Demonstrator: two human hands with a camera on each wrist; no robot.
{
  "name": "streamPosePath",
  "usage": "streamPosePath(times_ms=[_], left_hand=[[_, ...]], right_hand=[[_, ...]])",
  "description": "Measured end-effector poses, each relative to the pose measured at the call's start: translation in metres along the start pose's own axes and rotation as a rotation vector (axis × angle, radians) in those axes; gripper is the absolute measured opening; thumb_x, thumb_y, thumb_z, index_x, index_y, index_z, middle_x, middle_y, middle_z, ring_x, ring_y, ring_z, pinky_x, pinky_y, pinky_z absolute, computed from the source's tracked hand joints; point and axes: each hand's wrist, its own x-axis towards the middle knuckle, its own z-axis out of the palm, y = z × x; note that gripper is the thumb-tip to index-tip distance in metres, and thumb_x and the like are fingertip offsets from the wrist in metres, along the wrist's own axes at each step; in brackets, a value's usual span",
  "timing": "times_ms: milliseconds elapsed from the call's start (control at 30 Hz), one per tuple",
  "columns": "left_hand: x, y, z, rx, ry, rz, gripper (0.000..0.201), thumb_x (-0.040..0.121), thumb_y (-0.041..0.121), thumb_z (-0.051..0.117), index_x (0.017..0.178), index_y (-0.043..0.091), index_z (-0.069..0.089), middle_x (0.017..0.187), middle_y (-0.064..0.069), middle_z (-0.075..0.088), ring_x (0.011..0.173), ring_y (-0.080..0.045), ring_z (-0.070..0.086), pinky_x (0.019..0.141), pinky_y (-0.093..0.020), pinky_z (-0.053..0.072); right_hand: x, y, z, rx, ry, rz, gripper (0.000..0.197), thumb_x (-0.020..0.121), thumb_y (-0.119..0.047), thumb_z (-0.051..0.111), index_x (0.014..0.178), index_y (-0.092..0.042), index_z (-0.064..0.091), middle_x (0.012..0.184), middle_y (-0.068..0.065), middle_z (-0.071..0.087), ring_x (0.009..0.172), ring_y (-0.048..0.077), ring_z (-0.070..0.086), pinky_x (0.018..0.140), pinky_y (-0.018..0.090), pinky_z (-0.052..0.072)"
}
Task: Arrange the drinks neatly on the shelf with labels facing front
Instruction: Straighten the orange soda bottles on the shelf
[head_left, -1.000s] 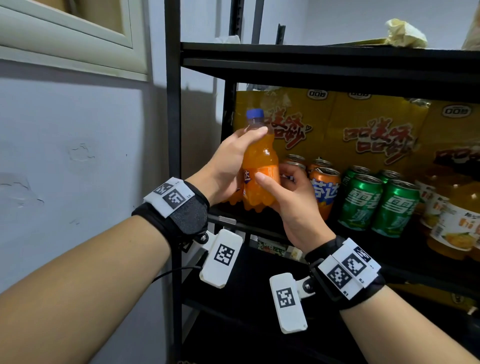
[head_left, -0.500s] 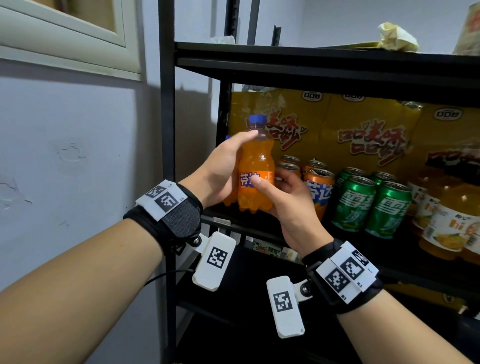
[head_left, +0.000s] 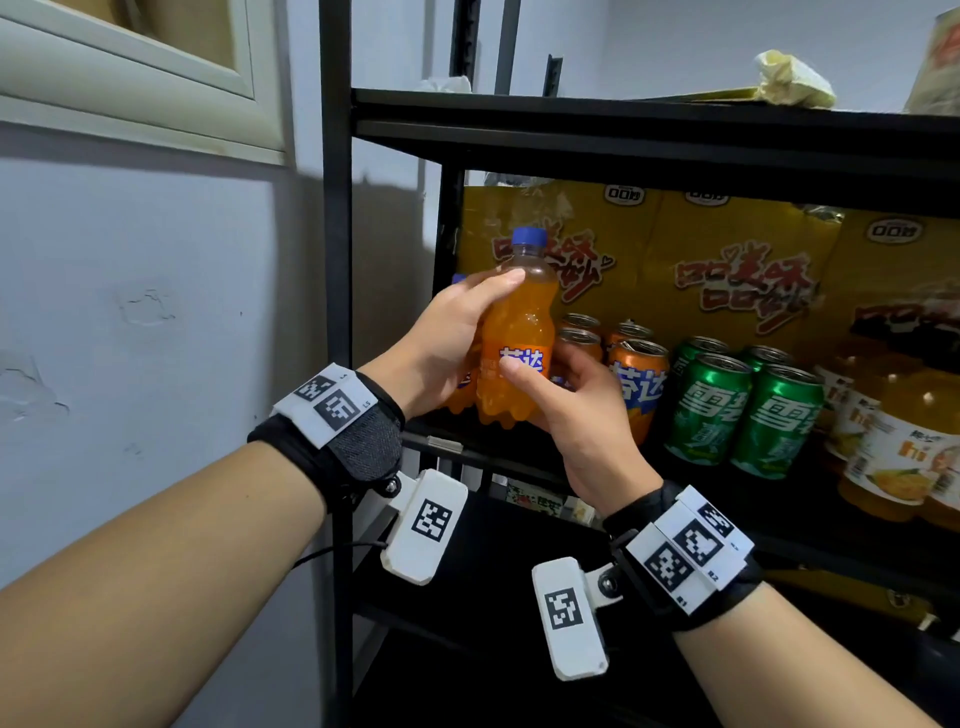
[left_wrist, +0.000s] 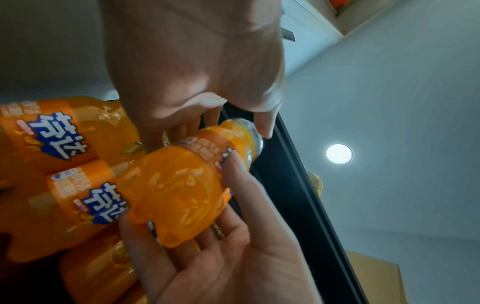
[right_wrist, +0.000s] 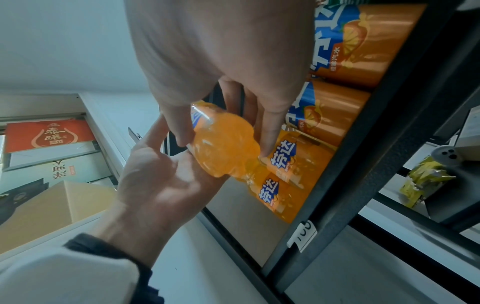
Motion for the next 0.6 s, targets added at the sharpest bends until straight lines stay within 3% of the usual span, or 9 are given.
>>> streamPosePath(times_ms=[100,233,300,433,500,600], left_hand=[[-0.001,-0.002,-0.001,-0.021,0.038,0.029,0.037,0.103,0.030,0.059,0.131,0.006,0.064,0.114,-0.016,0.074,0.096,-0.025,0.073,0.078,-0.036,0.060],[0.000,-0.003,-0.002,-0.038,0.084,0.068,0.037,0.099,0.029,0.066,0.130,0.008,0.063,0.118,-0.014,0.074,0.102,-0.027,0.074,0.080,-0.037,0.061],[-0.001,-0.005,-0.002,-0.017,0.091,0.082,0.040,0.095,0.031,0.071,0.129,0.011,0.063,0.119,-0.013,0.074,0.105,-0.027,0.074,0.081,-0.039,0.061],[-0.002,-0.006,-0.001,0.118,0.106,0.132,0.057,0.077,0.048,0.077,0.125,0.021,0.064,0.117,-0.005,0.075,0.104,-0.022,0.074,0.084,-0.040,0.062],[-0.003,-0.004,-0.002,0.144,0.083,0.106,0.059,0.080,0.052,0.075,0.128,0.020,0.063,0.118,-0.005,0.075,0.105,-0.022,0.074,0.085,-0.039,0.062],[-0.008,-0.004,-0.002,0.085,-0.055,-0.063,0.051,0.098,0.054,0.059,0.131,0.015,0.064,0.117,-0.009,0.076,0.107,-0.027,0.074,0.081,-0.039,0.062]], right_hand=[[0.001,-0.002,0.002,0.067,0.012,0.009,0.060,0.077,-0.045,0.085,0.129,-0.027,0.062,0.121,-0.002,0.074,0.110,0.017,0.073,0.093,0.049,0.061],[0.003,-0.010,0.002,-0.023,-0.046,-0.022,0.063,0.080,-0.063,0.075,0.130,-0.028,0.062,0.121,-0.005,0.074,0.107,0.012,0.074,0.091,0.039,0.062],[0.006,-0.013,0.000,-0.074,-0.039,-0.057,0.051,0.085,-0.053,0.079,0.127,-0.029,0.064,0.119,-0.006,0.075,0.103,0.007,0.074,0.086,0.030,0.063],[0.010,-0.015,-0.005,-0.104,-0.045,-0.091,0.033,0.086,-0.041,0.083,0.112,-0.042,0.062,0.113,-0.014,0.073,0.101,-0.002,0.071,0.079,0.019,0.060],[0.011,-0.016,-0.005,-0.116,-0.039,-0.105,0.036,0.085,-0.041,0.083,0.115,-0.040,0.062,0.114,-0.013,0.072,0.101,-0.003,0.070,0.077,0.018,0.059],[0.012,-0.020,-0.003,-0.108,-0.007,-0.123,0.036,0.085,-0.041,0.083,0.115,-0.036,0.062,0.108,-0.013,0.074,0.097,-0.004,0.071,0.072,0.016,0.058]])
